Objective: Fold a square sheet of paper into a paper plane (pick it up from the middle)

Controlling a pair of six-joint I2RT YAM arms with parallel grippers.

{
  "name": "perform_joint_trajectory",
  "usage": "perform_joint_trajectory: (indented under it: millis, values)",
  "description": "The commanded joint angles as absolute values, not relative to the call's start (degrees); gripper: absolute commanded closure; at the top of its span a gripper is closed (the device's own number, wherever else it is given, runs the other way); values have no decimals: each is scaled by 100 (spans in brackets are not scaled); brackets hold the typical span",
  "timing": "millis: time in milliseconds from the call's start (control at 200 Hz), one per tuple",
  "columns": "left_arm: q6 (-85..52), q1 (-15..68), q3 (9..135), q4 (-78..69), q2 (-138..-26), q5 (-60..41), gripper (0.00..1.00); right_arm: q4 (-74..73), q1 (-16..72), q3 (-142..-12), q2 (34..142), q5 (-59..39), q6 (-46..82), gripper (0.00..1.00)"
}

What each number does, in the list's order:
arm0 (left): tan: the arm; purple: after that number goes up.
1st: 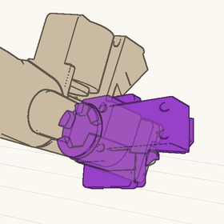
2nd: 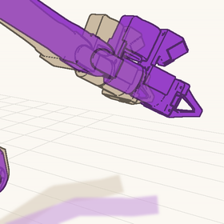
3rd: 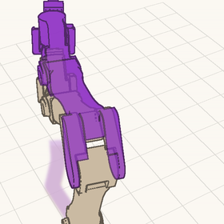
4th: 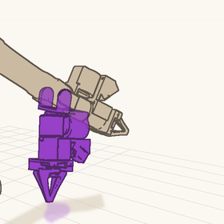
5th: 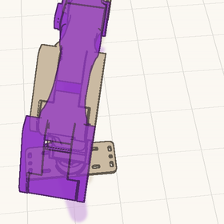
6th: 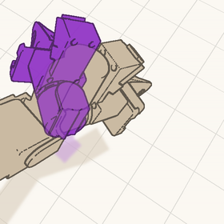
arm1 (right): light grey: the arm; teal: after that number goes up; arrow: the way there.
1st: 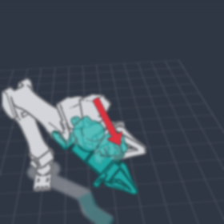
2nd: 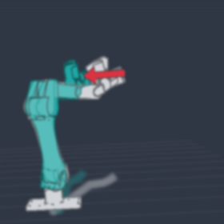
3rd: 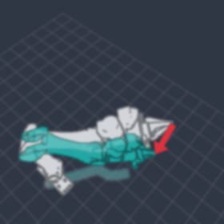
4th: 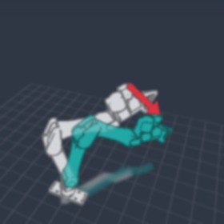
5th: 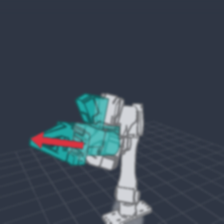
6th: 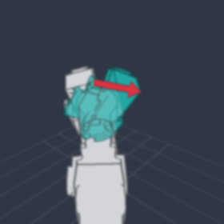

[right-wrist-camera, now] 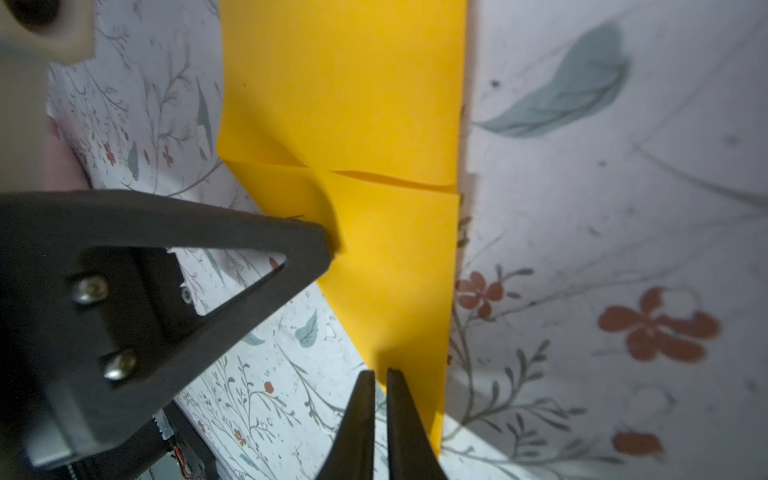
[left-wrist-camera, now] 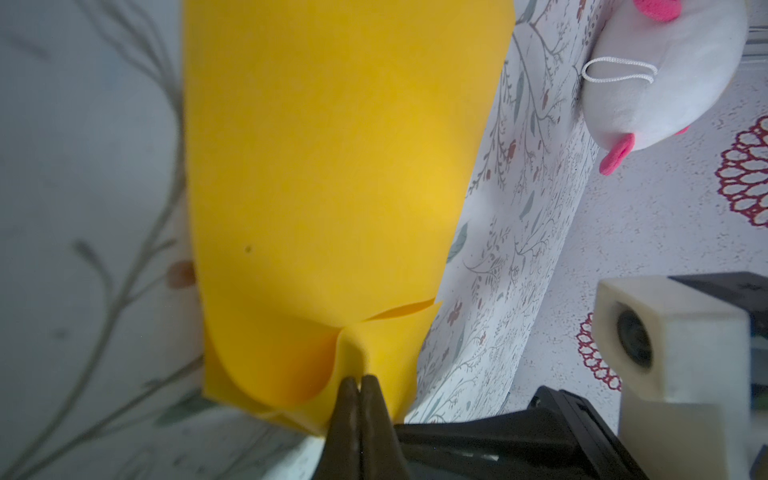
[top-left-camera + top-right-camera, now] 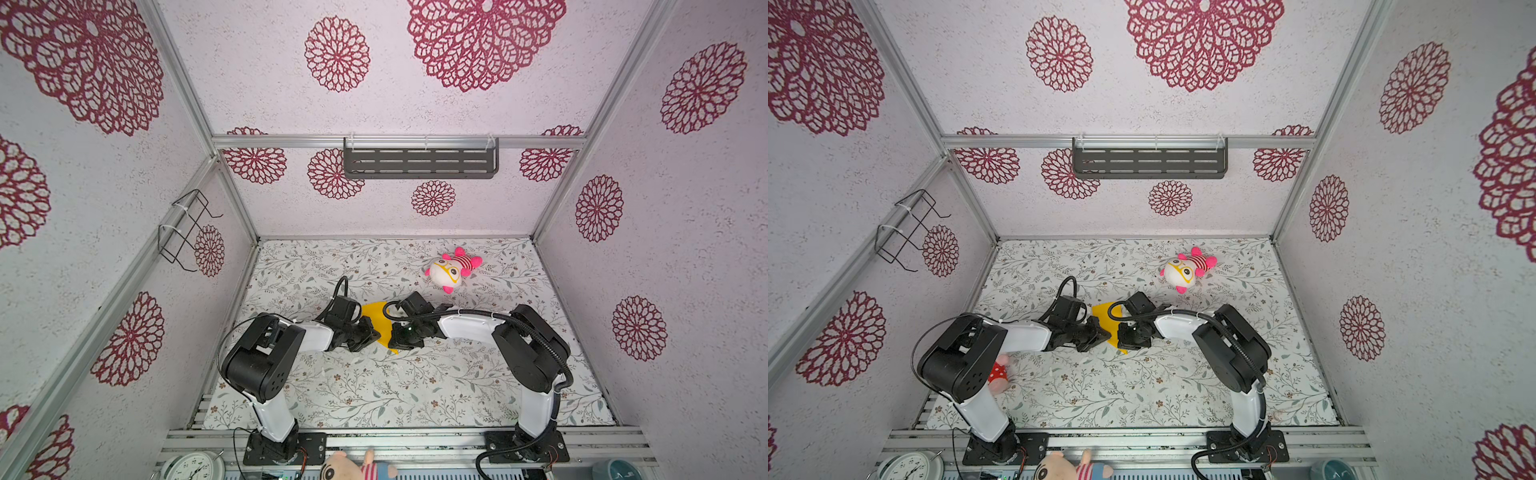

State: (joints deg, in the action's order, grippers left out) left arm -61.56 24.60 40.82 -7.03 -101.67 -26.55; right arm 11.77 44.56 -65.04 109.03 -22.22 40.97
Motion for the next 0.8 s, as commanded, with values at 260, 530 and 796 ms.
perform_joint_trajectory:
  millis: [260, 530, 796]
  values:
    - [-6126, 2461, 3784, 264, -10650, -1768, 100, 1665, 4395, -6500, 10885, -2043, 3865, 88]
    - [-6119, 2461, 3779, 215, -10697, -1767, 100, 1364, 4455, -6677, 10454, -2075, 3628, 92]
    - [-6126, 2458, 3744, 167, -10721, -1802, 100, 1339, 4491, -6662, 10772, -2175, 3803, 96]
